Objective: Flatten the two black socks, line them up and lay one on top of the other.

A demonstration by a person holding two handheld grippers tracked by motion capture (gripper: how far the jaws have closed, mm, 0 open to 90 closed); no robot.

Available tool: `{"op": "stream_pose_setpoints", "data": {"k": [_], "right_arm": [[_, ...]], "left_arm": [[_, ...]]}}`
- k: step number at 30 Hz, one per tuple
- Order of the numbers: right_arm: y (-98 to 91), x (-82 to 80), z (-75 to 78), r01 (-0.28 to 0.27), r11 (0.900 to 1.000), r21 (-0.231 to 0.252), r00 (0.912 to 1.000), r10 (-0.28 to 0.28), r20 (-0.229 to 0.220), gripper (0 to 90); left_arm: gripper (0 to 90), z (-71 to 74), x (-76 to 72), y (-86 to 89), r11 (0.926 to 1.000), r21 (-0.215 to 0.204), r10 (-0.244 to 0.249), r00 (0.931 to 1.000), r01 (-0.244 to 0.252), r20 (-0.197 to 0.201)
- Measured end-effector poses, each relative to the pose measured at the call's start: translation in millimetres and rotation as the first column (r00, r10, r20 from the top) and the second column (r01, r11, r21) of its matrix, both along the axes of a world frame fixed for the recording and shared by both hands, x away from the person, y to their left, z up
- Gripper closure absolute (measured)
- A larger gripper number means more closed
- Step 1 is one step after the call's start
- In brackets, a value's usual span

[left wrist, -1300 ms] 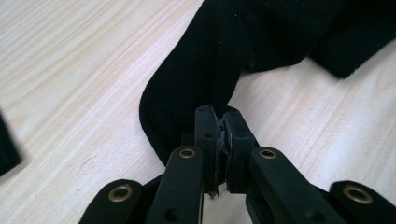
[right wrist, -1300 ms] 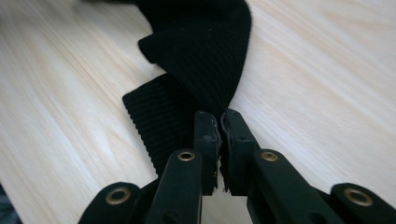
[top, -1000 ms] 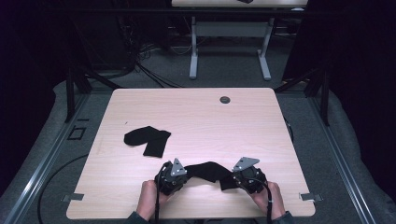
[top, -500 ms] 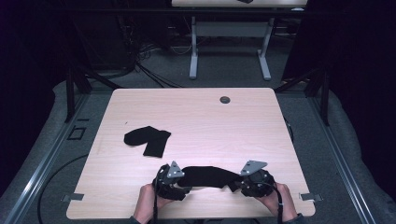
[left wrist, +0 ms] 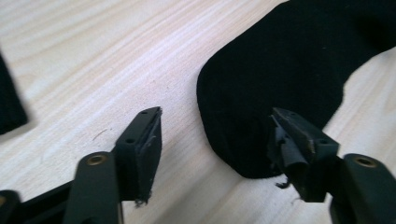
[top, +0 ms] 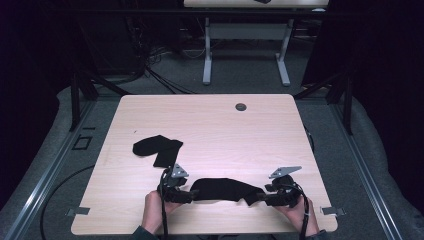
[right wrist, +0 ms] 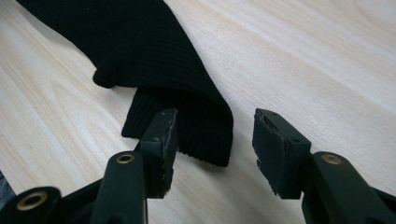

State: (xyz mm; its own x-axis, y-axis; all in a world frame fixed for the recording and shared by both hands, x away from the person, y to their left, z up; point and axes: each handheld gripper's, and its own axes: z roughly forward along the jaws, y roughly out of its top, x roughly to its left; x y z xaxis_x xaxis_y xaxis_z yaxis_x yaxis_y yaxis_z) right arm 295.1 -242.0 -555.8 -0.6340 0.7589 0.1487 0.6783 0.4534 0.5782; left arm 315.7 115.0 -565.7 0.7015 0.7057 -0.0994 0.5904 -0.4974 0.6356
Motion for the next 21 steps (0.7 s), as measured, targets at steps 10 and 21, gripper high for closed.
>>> {"op": "stream_pose_setpoints", "data": {"k": [10,21], "right_arm": [[2.6,7.0,-6.4,-0.022,0.9997,-0.010,0.9979,0.022,-0.061,72.7],[3.6,8.6,3.4,0.008,0.9887,-0.149,0.9991,-0.002,0.043,85.2]], "left_arm": [[70.0,-3.1,2.9,-7.5,0.9976,0.038,-0.058,0.9983,0.058,0.009],[88.3,8.4,3.0,-8.5,0.9984,0.012,-0.056,0.9980,0.056,0.028]]}}
